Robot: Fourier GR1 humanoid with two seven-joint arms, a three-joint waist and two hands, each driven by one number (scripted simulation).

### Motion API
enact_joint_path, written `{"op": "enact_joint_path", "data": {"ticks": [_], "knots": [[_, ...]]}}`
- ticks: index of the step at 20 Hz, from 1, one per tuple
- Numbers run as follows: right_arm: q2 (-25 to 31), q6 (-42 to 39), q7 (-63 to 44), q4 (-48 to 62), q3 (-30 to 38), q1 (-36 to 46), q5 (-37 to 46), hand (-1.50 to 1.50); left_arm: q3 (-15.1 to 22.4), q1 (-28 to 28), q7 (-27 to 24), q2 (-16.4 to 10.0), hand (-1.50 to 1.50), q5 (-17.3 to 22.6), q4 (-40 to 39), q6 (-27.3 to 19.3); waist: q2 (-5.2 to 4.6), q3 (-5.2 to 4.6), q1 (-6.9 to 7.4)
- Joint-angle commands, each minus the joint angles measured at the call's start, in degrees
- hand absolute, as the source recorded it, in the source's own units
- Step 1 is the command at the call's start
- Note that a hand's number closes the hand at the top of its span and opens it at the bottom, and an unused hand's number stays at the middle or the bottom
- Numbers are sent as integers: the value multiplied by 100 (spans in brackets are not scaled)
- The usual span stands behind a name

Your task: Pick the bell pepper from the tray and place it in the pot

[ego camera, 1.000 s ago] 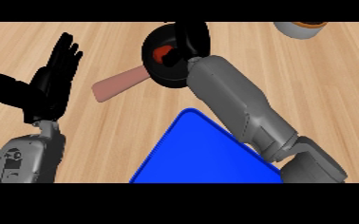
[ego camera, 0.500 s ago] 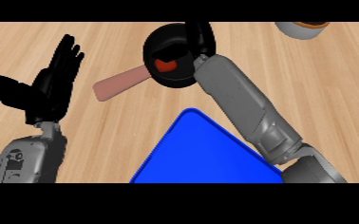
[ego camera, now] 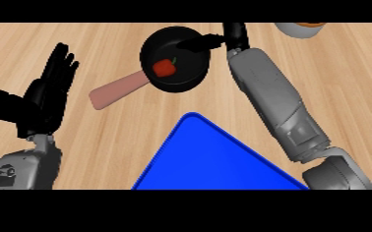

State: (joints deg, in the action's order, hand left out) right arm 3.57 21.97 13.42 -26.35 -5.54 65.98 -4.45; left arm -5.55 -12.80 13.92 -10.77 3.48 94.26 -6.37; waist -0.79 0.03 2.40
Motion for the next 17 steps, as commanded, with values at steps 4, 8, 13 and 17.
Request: {"op": "enact_joint_path", "data": {"ticks": [4, 8, 13, 17], "knots": [[685, -1216, 505, 197, 457, -223, -289, -150, -78, -36, -302, 106, 0, -95, -259, -108, 34, -2, -173], [868, -1471, 713, 367, 508, -314, -151, -150, -77, 154, -147, 66, 0, -8, -115, 35, 42, -2, -139], [1064, -1782, 634, 358, 500, -326, -7, -150, -379, -176, -407, -122, 0, 133, -675, 221, 43, -4, -176], [1164, -1852, 485, 273, 627, -332, 9, -150, -317, 177, 36, -127, 0, 128, 93, 168, 65, -3, -161]]}}
